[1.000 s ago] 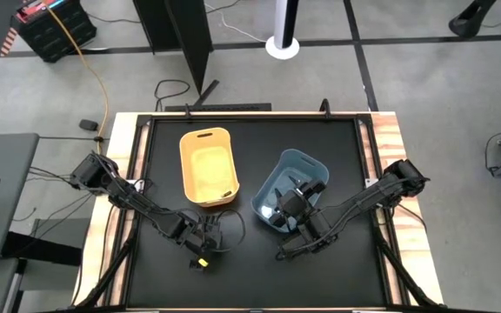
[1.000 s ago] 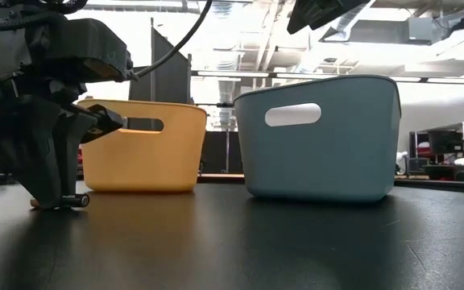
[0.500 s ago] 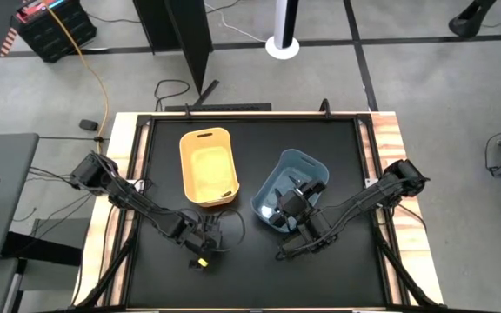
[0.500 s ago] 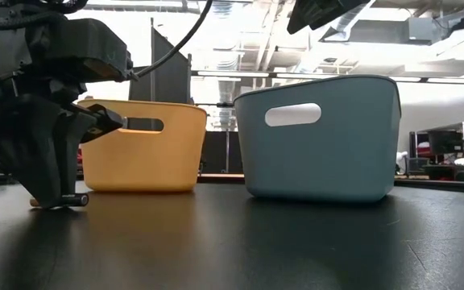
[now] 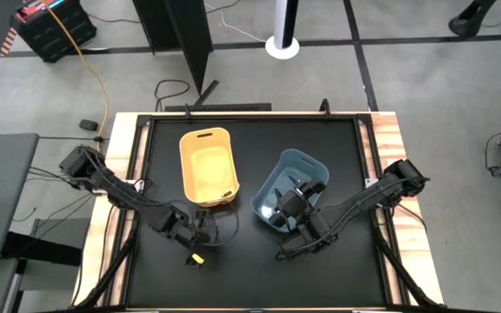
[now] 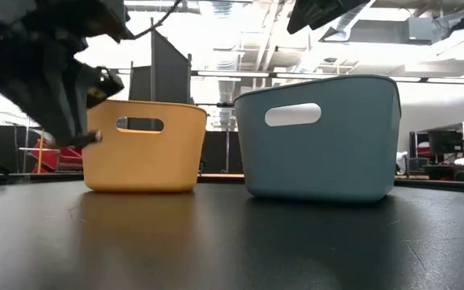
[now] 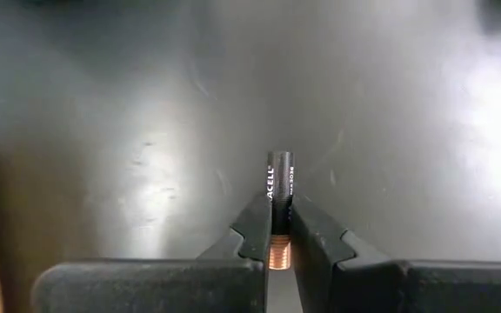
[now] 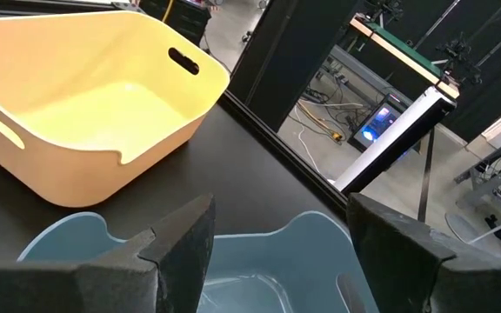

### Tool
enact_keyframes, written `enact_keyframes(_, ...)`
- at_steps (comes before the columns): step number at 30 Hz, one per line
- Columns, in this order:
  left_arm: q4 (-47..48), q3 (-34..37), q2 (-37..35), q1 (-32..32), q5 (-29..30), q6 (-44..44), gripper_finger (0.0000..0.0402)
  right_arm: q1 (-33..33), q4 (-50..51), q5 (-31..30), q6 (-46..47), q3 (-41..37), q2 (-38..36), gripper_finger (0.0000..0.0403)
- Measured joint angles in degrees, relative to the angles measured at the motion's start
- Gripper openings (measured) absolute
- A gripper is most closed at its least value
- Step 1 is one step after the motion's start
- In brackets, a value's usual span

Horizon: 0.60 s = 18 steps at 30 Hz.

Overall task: Sort batteries
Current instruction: Put the black battery into the yellow bin

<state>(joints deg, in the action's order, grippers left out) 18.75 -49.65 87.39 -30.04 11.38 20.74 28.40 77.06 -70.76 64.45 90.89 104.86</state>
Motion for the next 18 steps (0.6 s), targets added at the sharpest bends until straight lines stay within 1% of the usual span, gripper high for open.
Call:
enact_keyframes(7, 3.7, 0.0, -9.7, 0.8, 6.5, -1.8, 0.0020, 0.0, 0.0, 0.0, 0.0, 0.0, 0.0, 0.0279)
enact_keyframes(10, 5.1, 0.0, -14.5, 2.2, 11.1, -3.3, 0.0020, 0.0, 0.0, 0.0, 0.0, 0.0, 0.0, 0.0279)
enact_keyframes(15, 7.8, -0.1, -20.9, 6.4, 17.1, -6.8, 0.0020, 0.0, 0.0, 0.0, 0.0, 0.0, 0.0, 0.0279)
enact_keyframes(18, 9.1, -0.1, -23.3, 10.6, 18.6, -9.1, 0.0020, 0.0, 0.0, 0.0, 0.0, 0.0, 0.0, 0.0279)
